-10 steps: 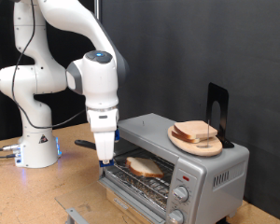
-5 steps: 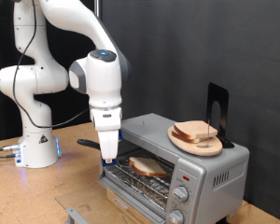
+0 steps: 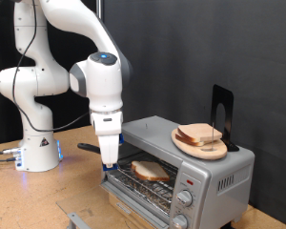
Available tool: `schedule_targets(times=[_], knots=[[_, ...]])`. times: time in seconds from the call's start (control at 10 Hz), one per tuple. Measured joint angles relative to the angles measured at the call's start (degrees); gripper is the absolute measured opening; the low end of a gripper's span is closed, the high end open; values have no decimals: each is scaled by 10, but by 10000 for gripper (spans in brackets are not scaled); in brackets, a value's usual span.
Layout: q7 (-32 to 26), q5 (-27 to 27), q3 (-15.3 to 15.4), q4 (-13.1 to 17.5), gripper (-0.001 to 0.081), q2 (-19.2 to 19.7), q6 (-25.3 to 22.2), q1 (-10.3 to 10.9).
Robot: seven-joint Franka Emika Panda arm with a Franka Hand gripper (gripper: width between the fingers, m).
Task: Make a piece of toast with the oven
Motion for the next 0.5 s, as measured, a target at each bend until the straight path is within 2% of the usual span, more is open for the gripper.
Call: schedule_targets(times=[0.5], knots=[[-47,50,-8,-46,466,-49,9,0]])
